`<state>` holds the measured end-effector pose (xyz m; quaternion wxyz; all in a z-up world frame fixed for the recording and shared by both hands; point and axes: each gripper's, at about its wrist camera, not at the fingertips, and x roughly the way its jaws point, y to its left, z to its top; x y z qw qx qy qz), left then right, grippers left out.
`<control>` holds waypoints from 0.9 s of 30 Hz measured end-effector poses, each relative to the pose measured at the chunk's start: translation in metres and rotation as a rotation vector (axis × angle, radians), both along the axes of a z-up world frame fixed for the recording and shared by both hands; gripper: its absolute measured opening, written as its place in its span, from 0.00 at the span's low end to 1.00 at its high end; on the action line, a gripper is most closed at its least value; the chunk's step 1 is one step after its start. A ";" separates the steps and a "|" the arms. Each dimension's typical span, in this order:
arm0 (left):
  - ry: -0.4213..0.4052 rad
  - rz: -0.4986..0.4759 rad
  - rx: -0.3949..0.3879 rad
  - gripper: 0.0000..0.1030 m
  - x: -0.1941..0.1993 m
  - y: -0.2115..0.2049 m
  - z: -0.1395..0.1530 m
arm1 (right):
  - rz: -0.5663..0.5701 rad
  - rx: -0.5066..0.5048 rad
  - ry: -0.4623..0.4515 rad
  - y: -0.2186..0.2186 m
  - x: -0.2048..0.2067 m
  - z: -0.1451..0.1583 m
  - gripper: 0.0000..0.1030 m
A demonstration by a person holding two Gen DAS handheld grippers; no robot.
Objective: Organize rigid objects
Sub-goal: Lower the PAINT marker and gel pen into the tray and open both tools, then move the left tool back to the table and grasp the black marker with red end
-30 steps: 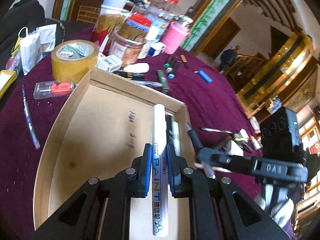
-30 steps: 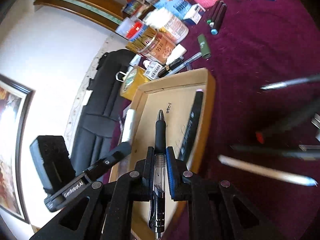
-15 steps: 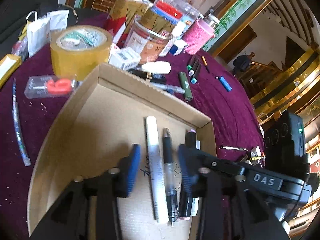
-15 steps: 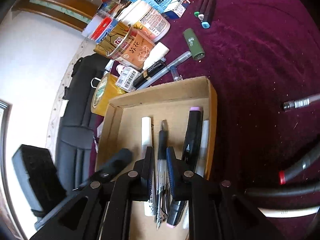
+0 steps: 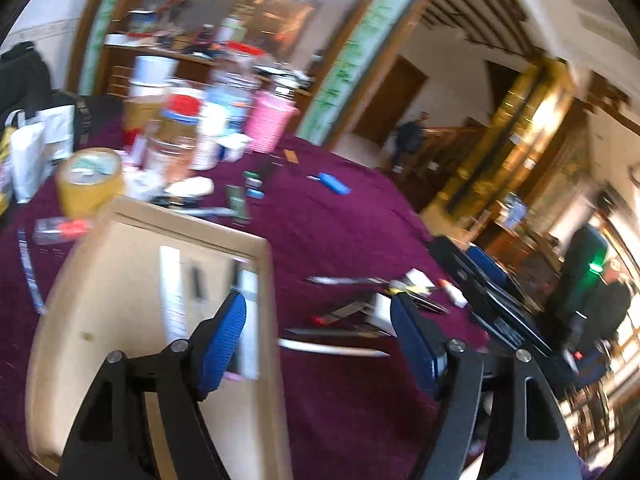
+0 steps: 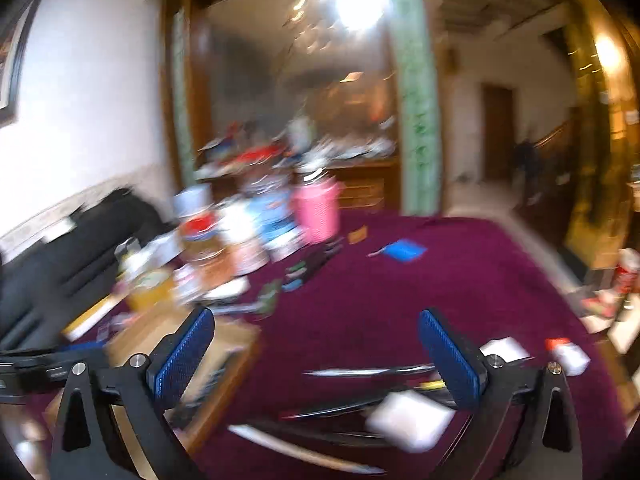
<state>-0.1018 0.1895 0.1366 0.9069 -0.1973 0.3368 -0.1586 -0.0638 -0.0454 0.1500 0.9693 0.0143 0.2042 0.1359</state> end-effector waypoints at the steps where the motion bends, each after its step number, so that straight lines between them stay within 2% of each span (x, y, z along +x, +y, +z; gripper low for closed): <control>1: 0.002 -0.022 0.000 0.72 -0.003 -0.009 0.000 | -0.039 -0.006 0.027 -0.016 0.003 -0.003 1.00; 6: 0.039 -0.110 -0.001 0.72 -0.014 -0.053 -0.013 | -0.210 0.092 0.220 -0.103 0.028 -0.036 0.99; 9: 0.056 -0.120 0.008 0.72 -0.017 -0.066 -0.019 | -0.281 0.085 0.234 -0.144 0.029 -0.048 0.99; 11: 0.069 -0.099 0.033 0.72 -0.017 -0.073 -0.024 | -0.323 0.064 0.226 -0.165 0.031 -0.056 0.99; 14: 0.090 -0.071 0.077 0.72 -0.016 -0.079 -0.031 | -0.357 0.087 0.218 -0.188 0.030 -0.066 0.99; 17: 0.112 -0.058 0.142 0.72 -0.014 -0.087 -0.039 | -0.357 0.152 0.230 -0.206 0.029 -0.084 0.99; 19: 0.130 -0.057 0.178 0.72 -0.010 -0.096 -0.046 | -0.351 0.190 0.284 -0.212 0.033 -0.094 0.96; 20: 0.139 -0.062 0.188 0.72 -0.008 -0.100 -0.048 | -0.335 0.223 0.283 -0.216 0.032 -0.094 0.96; 23: 0.177 -0.067 0.215 0.72 0.007 -0.117 -0.062 | -0.318 0.234 0.263 -0.216 0.030 -0.091 0.96; 27: 0.211 -0.106 0.242 0.72 0.024 -0.146 -0.077 | -0.281 0.264 0.323 -0.217 0.036 -0.100 0.96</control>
